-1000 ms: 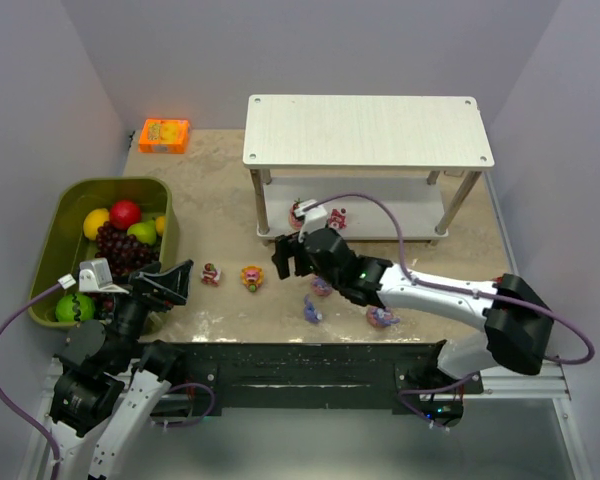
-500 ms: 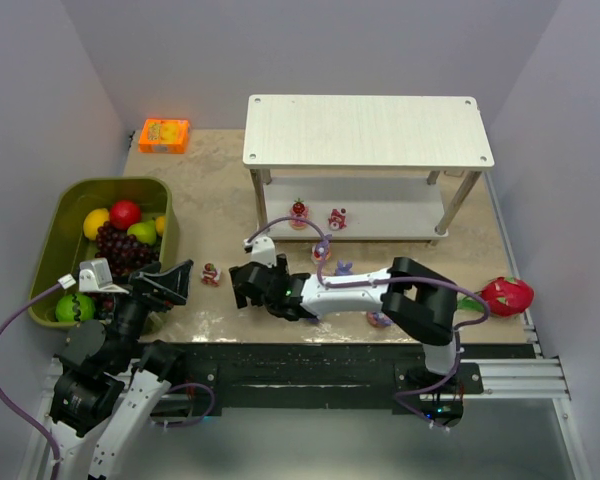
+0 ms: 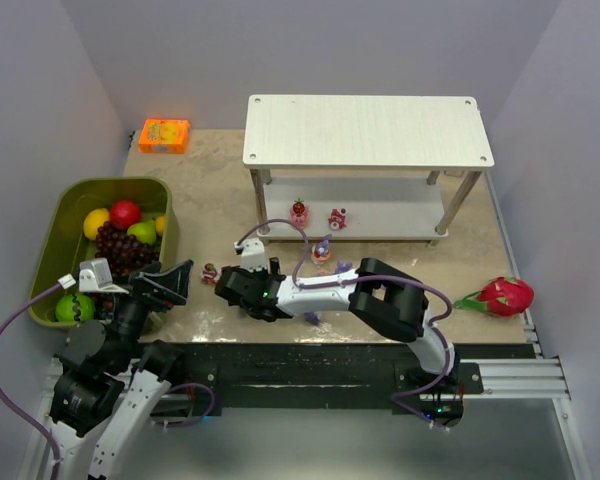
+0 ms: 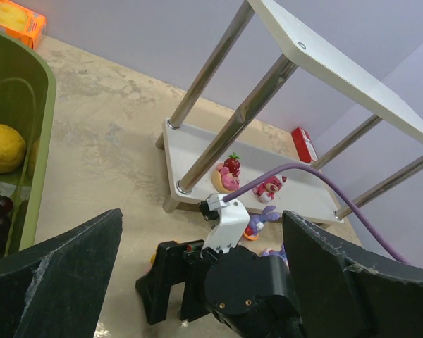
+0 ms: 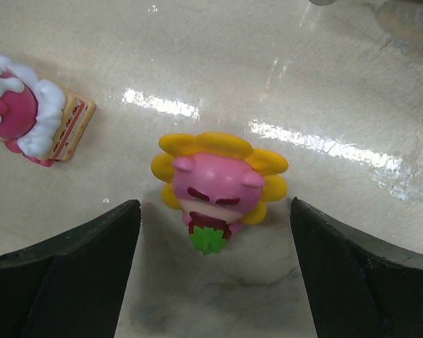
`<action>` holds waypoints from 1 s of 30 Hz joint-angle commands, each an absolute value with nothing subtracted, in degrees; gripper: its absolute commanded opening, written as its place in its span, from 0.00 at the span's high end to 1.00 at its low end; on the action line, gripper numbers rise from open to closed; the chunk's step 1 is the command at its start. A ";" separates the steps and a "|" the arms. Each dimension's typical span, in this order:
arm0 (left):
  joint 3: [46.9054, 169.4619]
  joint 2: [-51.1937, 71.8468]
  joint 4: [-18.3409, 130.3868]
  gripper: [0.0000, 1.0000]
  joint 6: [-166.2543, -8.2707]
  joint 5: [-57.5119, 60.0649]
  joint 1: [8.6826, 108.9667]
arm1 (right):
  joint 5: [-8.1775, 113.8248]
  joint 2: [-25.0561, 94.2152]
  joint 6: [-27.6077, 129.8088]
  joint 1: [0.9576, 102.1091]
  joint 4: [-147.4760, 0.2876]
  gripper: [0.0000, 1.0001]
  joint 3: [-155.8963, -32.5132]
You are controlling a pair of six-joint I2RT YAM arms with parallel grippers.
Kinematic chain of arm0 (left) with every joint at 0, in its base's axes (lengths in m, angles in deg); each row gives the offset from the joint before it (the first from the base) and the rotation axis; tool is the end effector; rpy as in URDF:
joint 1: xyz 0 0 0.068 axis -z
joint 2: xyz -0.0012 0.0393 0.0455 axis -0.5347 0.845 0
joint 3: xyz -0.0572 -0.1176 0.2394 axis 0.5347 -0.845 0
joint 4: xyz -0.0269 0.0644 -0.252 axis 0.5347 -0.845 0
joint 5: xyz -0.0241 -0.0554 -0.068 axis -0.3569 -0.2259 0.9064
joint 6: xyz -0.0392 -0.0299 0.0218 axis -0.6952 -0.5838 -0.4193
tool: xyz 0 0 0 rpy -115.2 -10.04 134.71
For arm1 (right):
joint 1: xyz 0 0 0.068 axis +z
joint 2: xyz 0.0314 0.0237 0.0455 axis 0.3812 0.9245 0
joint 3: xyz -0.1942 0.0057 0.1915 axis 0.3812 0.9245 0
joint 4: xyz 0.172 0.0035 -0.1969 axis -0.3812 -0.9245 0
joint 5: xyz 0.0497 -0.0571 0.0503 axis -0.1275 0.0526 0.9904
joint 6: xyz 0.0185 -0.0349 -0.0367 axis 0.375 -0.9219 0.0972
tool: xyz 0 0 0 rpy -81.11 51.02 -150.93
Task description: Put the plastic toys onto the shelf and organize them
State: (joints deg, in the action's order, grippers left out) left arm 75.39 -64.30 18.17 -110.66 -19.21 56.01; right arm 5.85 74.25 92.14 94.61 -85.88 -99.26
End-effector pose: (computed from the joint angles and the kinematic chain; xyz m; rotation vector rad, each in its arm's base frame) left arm 0.0202 -0.0007 0.3223 -0.3257 1.5238 -0.6526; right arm 0.1565 0.4142 0.1476 -0.2093 2.2381 0.2496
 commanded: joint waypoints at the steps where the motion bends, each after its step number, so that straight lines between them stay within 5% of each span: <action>1: 75.83 -65.61 18.59 0.00 -111.10 -19.29 55.62 | 2.21 76.63 94.11 94.21 -87.93 0.11 -103.37; 16: 75.74 -65.34 18.76 0.00 -111.01 -19.11 55.62 | 0.71 79.97 98.60 92.81 -90.40 0.27 -105.32; 24: 75.74 -65.34 18.76 0.00 -110.93 -19.11 55.62 | 0.27 78.57 97.20 92.37 -88.65 0.69 -104.53; 30: 75.83 -65.43 18.68 0.00 -110.93 -19.11 55.62 | -1.22 73.22 92.90 92.19 -86.97 0.80 -101.98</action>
